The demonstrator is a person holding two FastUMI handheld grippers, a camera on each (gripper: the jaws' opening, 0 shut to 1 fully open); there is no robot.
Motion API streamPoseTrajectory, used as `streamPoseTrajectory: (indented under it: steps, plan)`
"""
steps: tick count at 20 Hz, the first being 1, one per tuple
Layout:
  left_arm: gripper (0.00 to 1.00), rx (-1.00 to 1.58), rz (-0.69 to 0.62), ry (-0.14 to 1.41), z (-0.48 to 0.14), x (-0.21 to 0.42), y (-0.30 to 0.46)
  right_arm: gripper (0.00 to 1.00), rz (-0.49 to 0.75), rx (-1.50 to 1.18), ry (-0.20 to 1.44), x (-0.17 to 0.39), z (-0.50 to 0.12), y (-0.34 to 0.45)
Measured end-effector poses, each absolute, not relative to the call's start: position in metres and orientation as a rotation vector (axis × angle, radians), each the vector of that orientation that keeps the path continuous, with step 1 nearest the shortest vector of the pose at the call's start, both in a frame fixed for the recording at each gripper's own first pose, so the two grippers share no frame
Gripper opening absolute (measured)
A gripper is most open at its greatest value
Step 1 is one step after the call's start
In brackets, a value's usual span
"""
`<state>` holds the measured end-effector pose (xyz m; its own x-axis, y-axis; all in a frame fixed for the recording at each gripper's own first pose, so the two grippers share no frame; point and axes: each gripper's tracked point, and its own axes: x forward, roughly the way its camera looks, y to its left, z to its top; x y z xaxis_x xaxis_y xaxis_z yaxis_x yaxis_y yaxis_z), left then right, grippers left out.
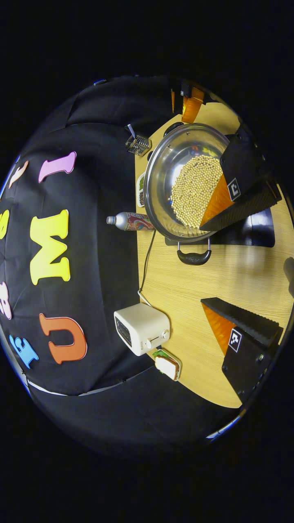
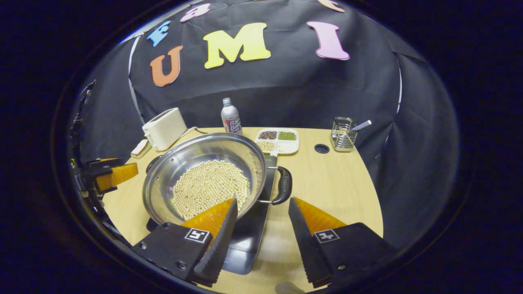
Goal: First push the handle of the pot to place it horizontally, then grasp the pot with both hands and set it on the induction cooktop.
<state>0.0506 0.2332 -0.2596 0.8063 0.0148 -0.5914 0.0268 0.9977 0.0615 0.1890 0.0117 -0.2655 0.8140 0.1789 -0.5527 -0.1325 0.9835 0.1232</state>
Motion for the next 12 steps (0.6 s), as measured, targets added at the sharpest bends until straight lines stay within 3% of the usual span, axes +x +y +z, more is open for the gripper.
streamPoseTrajectory:
  steps: [6,12]
  plan:
    - [0.97,0.086,-0.07,0.502,-0.184,0.045,0.227,0.79,0.137,0.053,0.473,0.17,-0.197,0.019]
    - [0.97,0.109,-0.125,0.32,-0.09,0.022,0.232,0.8,0.108,0.065,0.257,0.131,-0.083,0.027]
